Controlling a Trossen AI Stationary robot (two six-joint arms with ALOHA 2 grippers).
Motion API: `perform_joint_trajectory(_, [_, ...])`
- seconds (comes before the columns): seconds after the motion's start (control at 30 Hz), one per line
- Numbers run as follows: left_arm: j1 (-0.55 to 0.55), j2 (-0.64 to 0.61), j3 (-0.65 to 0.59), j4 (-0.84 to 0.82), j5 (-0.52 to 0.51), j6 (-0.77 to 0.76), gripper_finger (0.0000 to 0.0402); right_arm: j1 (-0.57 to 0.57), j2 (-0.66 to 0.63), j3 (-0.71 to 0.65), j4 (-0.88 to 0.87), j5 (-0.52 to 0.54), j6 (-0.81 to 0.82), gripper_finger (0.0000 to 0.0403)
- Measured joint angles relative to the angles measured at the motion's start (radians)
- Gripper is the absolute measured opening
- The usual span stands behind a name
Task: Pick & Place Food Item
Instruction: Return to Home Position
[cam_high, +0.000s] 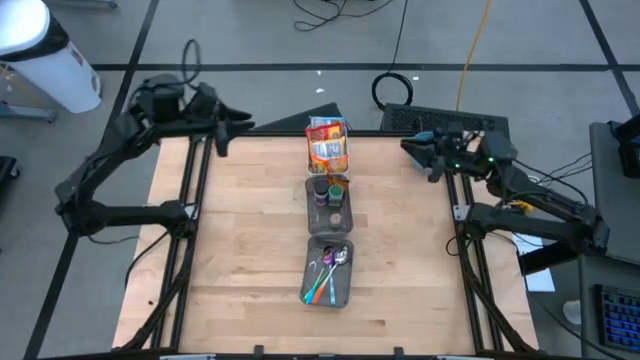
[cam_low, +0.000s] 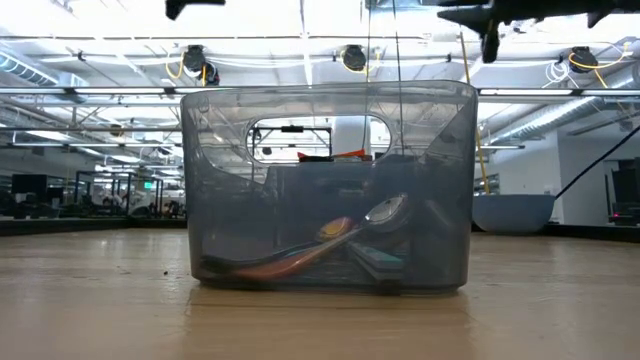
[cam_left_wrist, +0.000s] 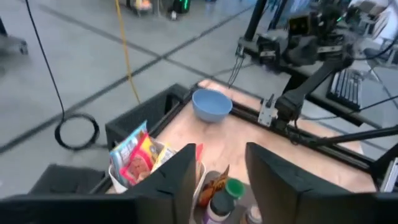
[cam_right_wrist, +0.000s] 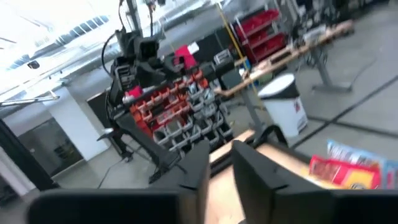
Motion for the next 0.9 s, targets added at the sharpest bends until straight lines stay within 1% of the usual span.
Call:
perform_joint_trajectory(0.1, [-0.016,-0.073,-0.028,0.002,-0.011,0.0,0.0112,-0.025,-0.056,0.0,-0.028,0.0,-0.041,0.0017])
perform_joint_trajectory(0.13, [-0.017,-0.101,-0.045,0.005,-0.015,0.0,0.01,-0.032,-0.074,0.0,-0.041,0.001,-0.057,0.0008])
perform_joint_trajectory(0.23, [-0.017,-0.201,-0.138,0.037,-0.055,-0.02,0.0063,-0.044,-0.129,0.0,-0.096,0.028,-0.076,0.0009])
perform_joint_trajectory(0.37, [-0.017,-0.35,-0.343,0.215,-0.064,-0.106,0.0021,-0.047,-0.193,0.0,-0.202,0.061,-0.098,0.0002])
perform_joint_trajectory(0.43, [-0.017,-0.428,-0.452,0.308,-0.063,-0.156,0.0007,-0.047,-0.225,0.0,-0.246,0.074,-0.116,0.0002])
perform_joint_trajectory(0.5, [-0.017,-0.496,-0.549,0.387,-0.064,-0.207,0.0007,-0.046,-0.257,0.0,-0.275,0.118,-0.137,0.0001])
perform_joint_trajectory(0.57, [-0.017,-0.557,-0.633,0.442,-0.08,-0.263,0.0018,-0.043,-0.295,0.0,-0.313,0.179,-0.163,0.0001])
perform_joint_trajectory(0.67, [-0.017,-0.632,-0.734,0.486,-0.115,-0.34,0.0034,-0.036,-0.355,0.0,-0.411,0.274,-0.198,0.0001])
perform_joint_trajectory(0.77, [-0.017,-0.691,-0.801,0.538,-0.115,-0.389,0.004,-0.031,-0.41,-0.001,-0.501,0.344,-0.201,0.0001])
perform_joint_trajectory(0.9, [-0.017,-0.749,-0.849,0.557,-0.118,-0.399,0.0041,-0.03,-0.473,-0.067,-0.486,0.357,-0.173,0.0])
